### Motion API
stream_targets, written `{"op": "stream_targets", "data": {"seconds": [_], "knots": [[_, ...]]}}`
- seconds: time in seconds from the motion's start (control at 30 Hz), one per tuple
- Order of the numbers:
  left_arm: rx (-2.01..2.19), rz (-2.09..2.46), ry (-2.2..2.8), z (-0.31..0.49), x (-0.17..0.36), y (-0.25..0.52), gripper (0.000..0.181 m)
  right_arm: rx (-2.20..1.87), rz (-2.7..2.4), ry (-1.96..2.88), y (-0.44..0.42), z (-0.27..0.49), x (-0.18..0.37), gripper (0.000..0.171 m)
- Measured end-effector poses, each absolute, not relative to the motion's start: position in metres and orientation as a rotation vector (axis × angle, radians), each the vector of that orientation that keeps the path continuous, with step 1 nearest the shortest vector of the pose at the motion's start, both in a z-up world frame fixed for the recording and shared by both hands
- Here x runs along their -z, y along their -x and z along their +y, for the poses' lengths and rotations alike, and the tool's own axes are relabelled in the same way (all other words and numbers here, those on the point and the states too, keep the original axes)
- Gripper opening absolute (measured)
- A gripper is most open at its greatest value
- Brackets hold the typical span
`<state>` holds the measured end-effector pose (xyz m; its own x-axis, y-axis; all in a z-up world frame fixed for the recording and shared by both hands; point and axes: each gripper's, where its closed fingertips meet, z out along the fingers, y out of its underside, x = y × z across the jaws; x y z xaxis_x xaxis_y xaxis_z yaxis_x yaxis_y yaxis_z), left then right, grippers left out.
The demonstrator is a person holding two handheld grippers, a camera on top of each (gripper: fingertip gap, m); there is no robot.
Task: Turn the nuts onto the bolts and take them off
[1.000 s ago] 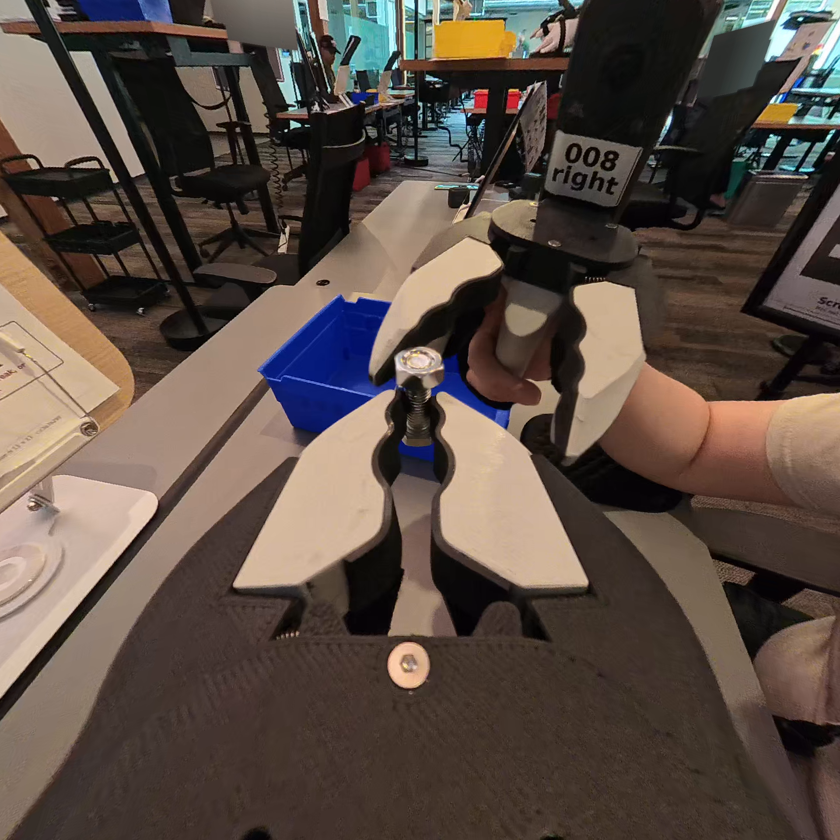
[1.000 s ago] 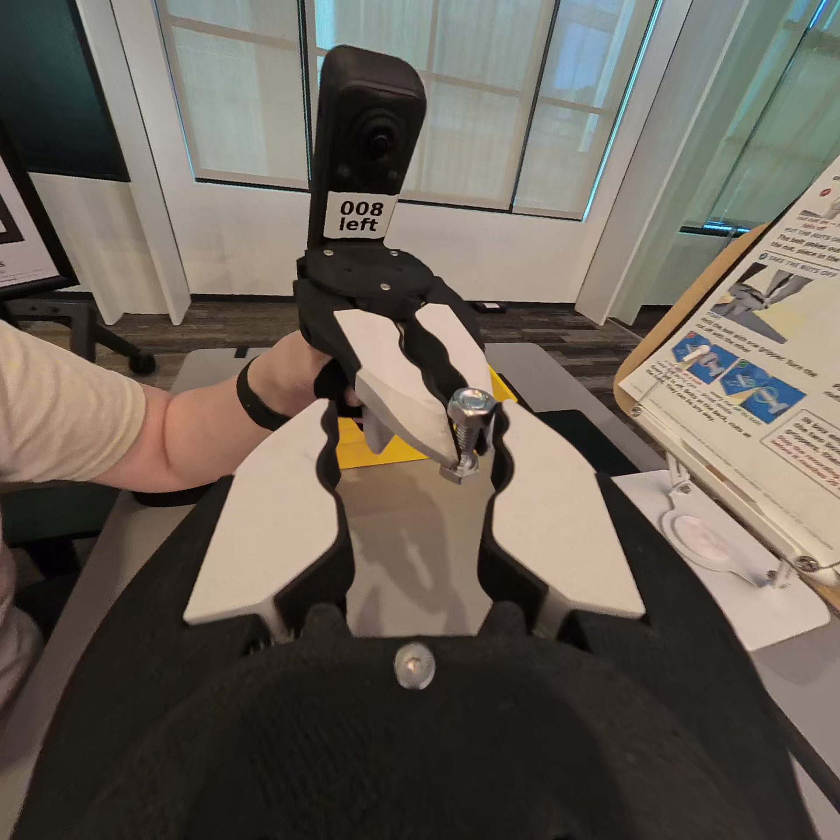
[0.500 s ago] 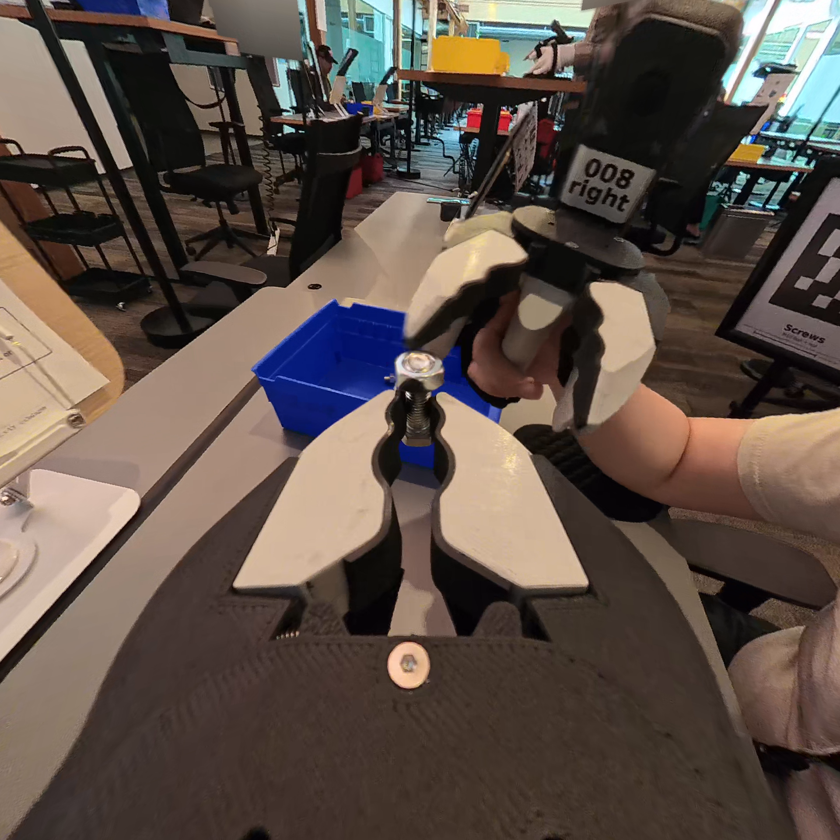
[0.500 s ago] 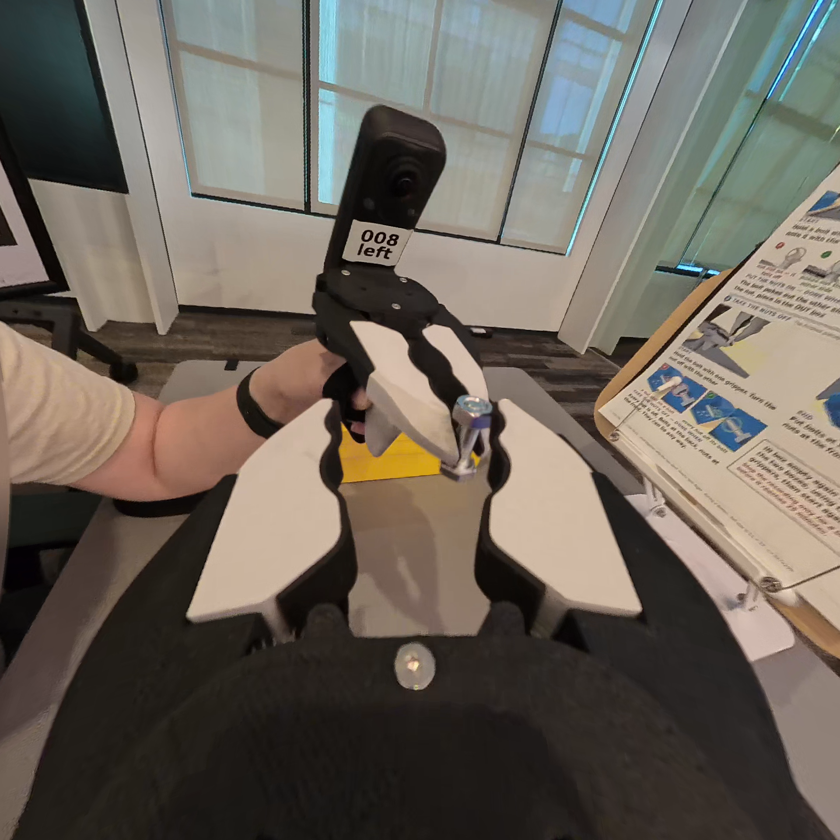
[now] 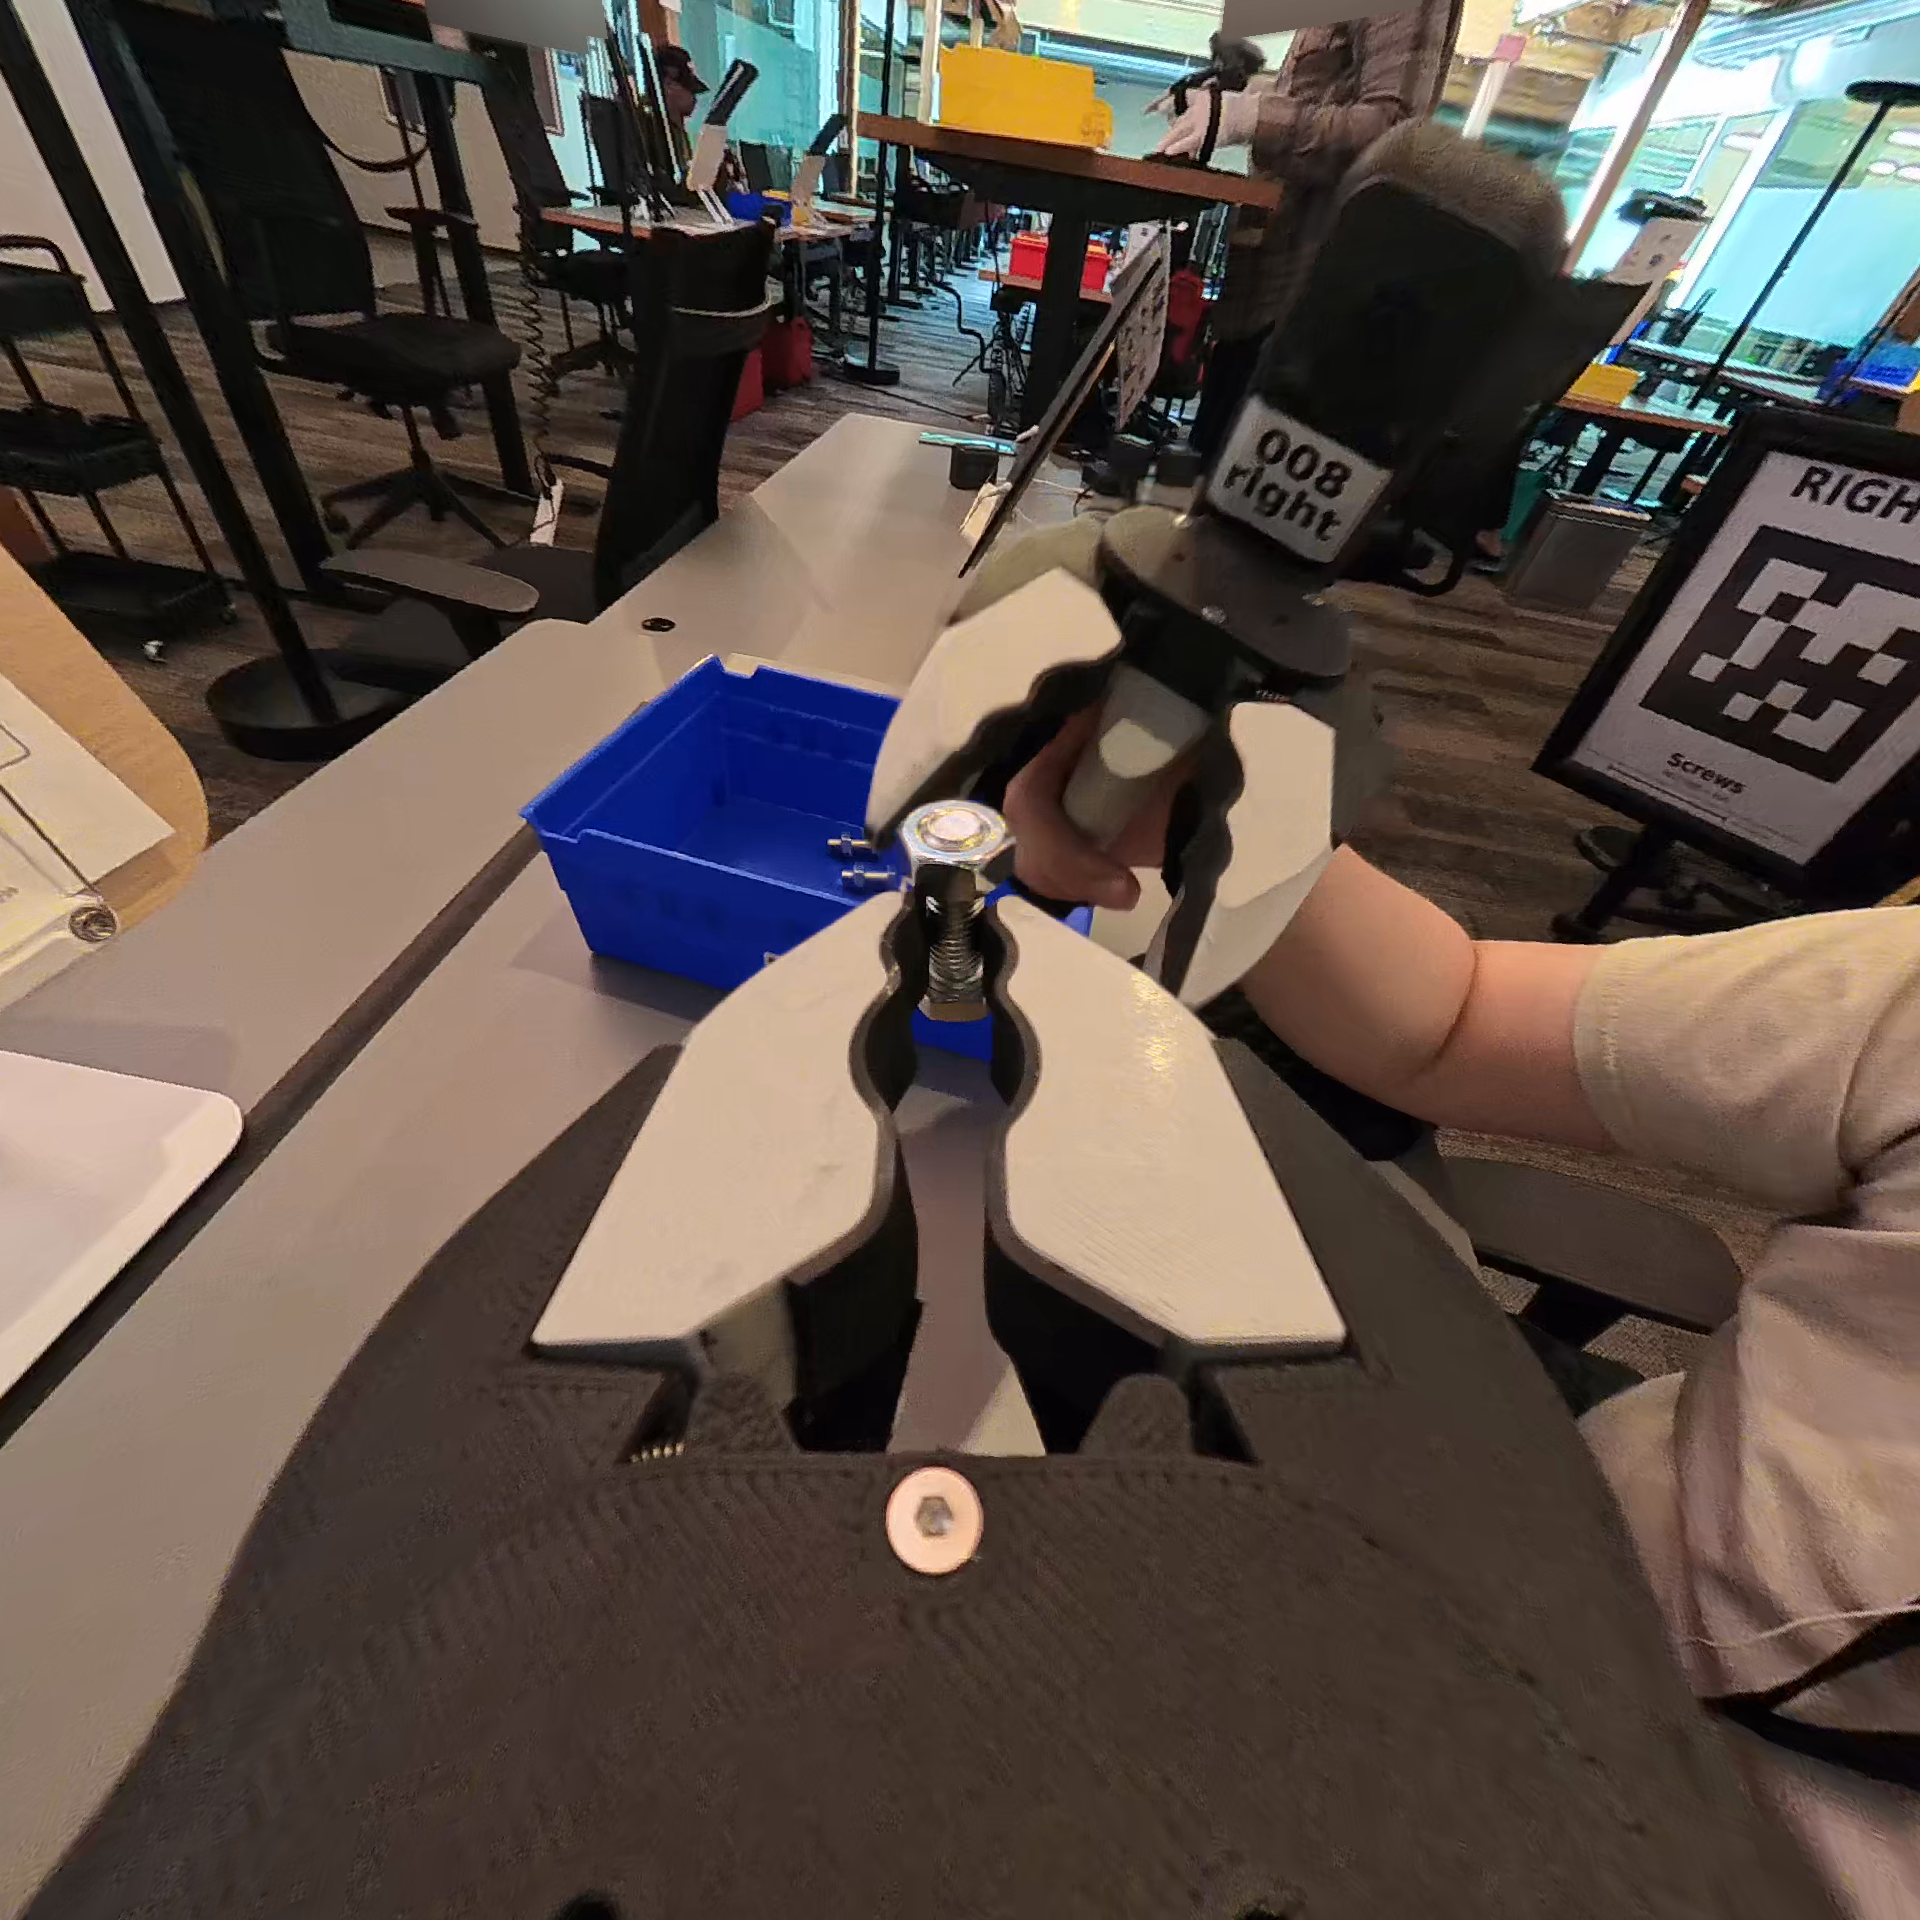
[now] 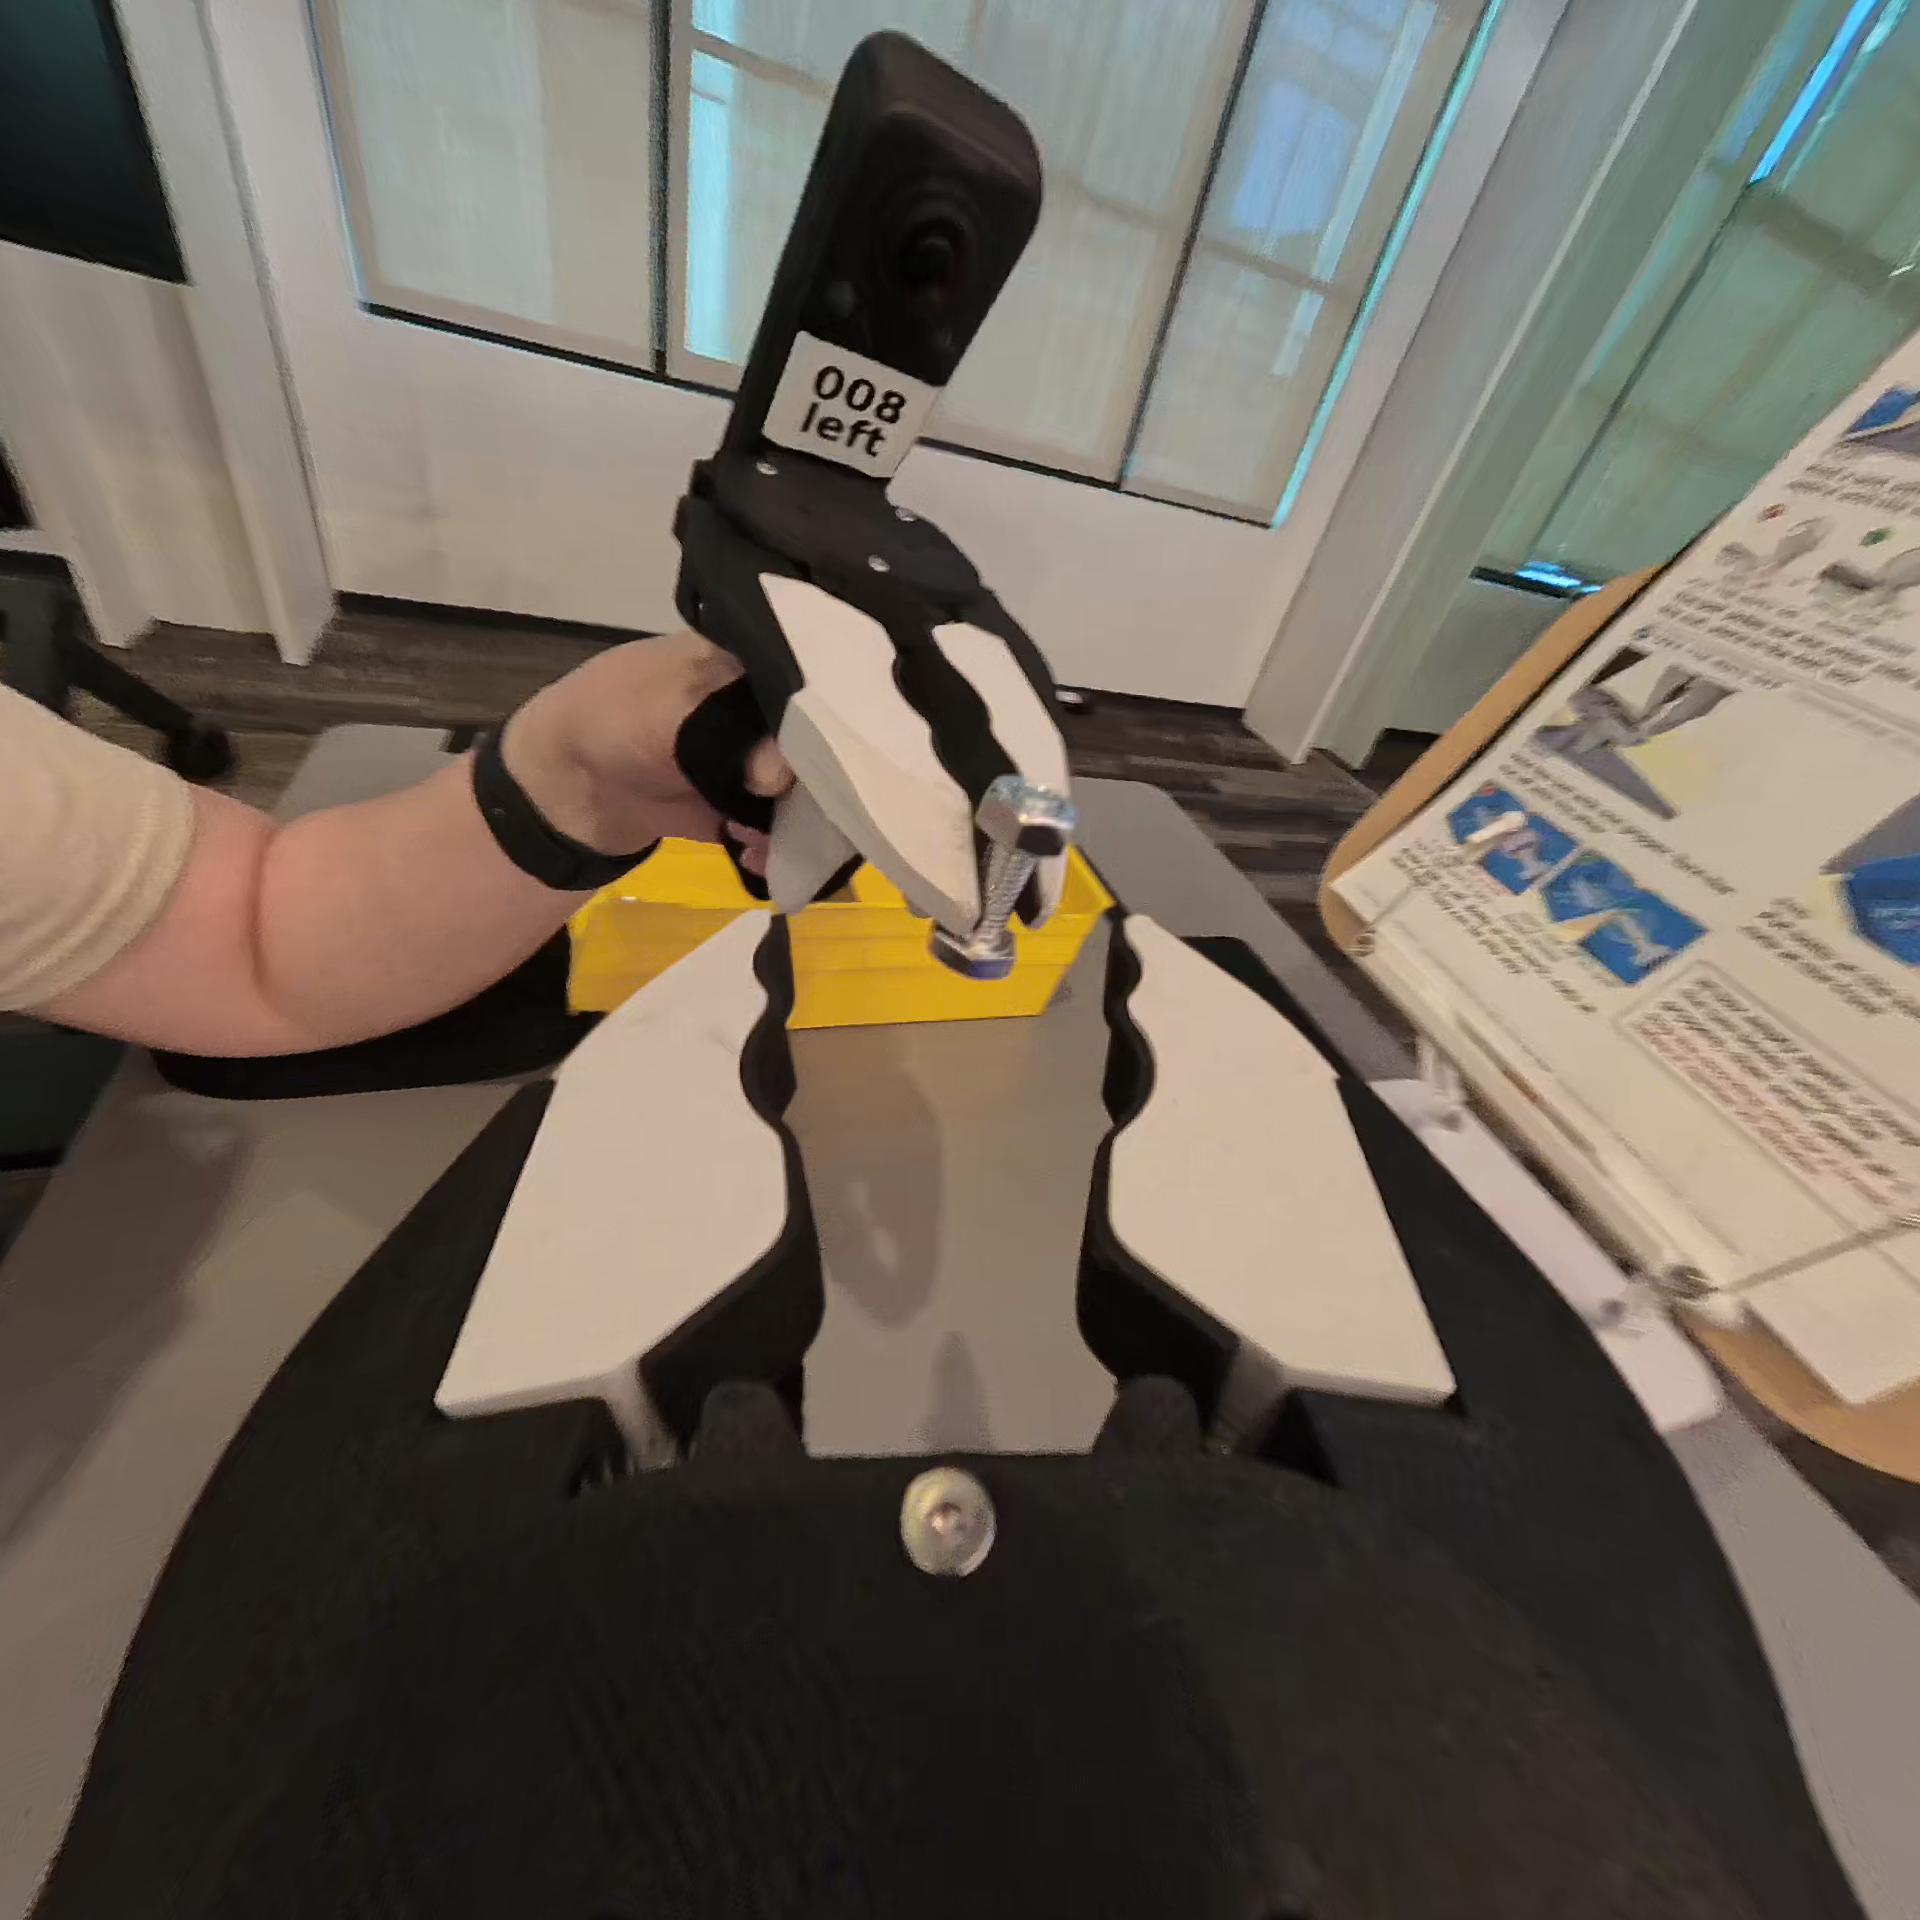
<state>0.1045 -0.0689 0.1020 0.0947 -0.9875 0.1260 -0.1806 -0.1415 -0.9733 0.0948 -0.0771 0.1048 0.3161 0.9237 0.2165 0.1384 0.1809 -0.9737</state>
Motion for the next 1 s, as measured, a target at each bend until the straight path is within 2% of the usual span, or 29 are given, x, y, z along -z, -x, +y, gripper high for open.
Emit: {"op": "stream_targets", "data": {"seconds": [0.23,0.4,0.5,0.67,0.87,0.97,1.0], "knots": [[1.206,1.222,1.476,-0.073,-0.107,-0.1,0.009,-0.923,-1.114,1.291,-0.09,-0.074,-0.097,0.054],[1.084,1.338,1.52,-0.078,-0.088,-0.107,0.009,-1.059,-1.004,1.214,-0.104,-0.077,-0.121,0.038],[1.076,1.37,1.516,-0.083,-0.083,-0.114,0.009,-1.111,-1.047,1.272,-0.099,-0.079,-0.112,0.038],[1.059,1.406,1.49,-0.088,-0.084,-0.115,0.009,-1.125,-1.082,1.3,-0.096,-0.081,-0.106,0.02],[1.083,1.366,1.407,-0.092,-0.095,-0.117,0.01,-1.08,-1.071,1.281,-0.1,-0.085,-0.116,0.019],[1.081,1.307,1.434,-0.084,-0.099,-0.111,0.039,-1.016,-1.05,1.285,-0.107,-0.081,-0.121,0.02],[1.096,1.301,1.434,-0.083,-0.099,-0.111,0.043,-1.011,-1.046,1.28,-0.11,-0.081,-0.123,0.02]]}}
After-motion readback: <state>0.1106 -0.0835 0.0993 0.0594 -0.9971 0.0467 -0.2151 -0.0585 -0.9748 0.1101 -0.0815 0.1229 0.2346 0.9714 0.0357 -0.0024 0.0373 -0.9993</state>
